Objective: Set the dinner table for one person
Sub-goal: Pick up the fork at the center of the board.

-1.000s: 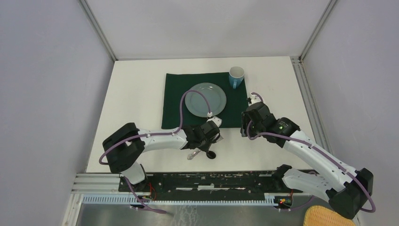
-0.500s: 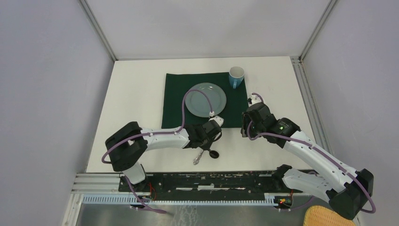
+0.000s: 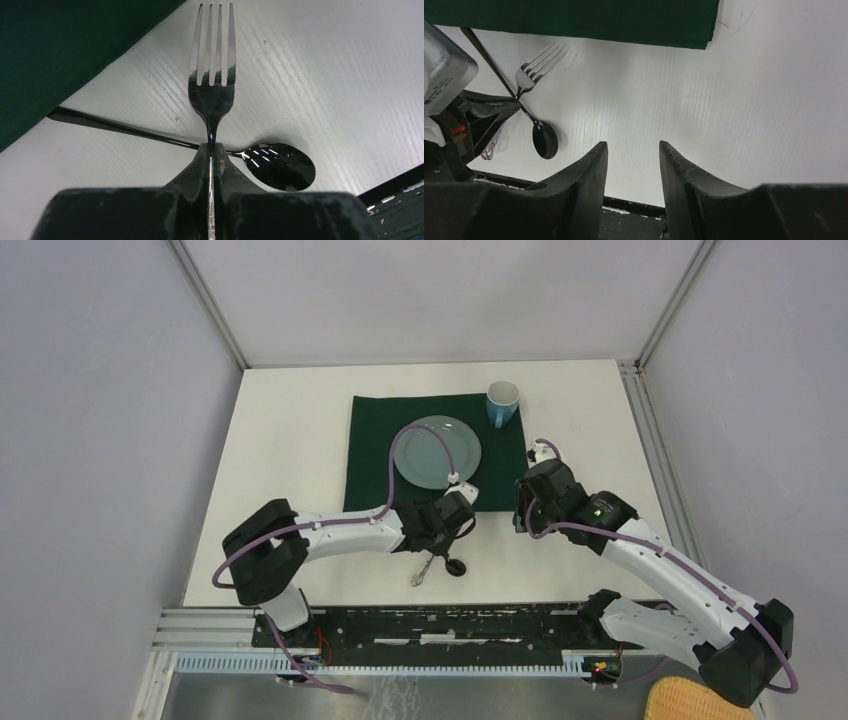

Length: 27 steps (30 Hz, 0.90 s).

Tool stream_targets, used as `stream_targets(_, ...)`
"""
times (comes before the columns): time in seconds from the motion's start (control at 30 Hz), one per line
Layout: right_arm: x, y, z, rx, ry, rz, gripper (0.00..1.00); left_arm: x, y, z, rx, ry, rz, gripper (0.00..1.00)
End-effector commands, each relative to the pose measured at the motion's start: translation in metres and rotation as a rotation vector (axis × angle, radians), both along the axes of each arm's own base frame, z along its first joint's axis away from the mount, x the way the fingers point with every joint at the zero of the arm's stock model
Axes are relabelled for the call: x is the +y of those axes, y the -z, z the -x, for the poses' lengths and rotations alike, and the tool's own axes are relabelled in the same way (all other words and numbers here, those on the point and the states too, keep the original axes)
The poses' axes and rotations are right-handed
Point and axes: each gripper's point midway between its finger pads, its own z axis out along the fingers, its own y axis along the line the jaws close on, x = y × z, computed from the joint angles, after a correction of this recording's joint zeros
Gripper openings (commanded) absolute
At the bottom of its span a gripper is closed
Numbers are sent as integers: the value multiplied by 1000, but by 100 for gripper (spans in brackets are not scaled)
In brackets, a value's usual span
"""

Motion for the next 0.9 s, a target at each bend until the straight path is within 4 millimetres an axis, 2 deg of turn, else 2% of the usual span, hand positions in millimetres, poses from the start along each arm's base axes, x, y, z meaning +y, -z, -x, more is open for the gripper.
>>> stream_targets(0.0,3,-5,-5,-31,12,-28,48,-10,-48,-13,-98,6,50,2)
stream_targets(0.27,6,-5,-8,-27,5,-31,48,-4,-79,-18,-150,-59,100,2)
stream_targets(0.37,8,-5,-9,-26,3,-31,48,7,-88,-24,-184,-148,101,2)
stream_targets(0.63,13,-7,-13,-23,-21,-28,48,58,-114,-39,-312,-426,99,2)
stream_targets(0.77,16,-7,-15,-20,-33,-31,48,98,-114,-51,-301,-607,117,2)
stream_targets(0.87,17,-8,-16,-20,-43,-28,48,117,-112,-57,-283,-671,143,2)
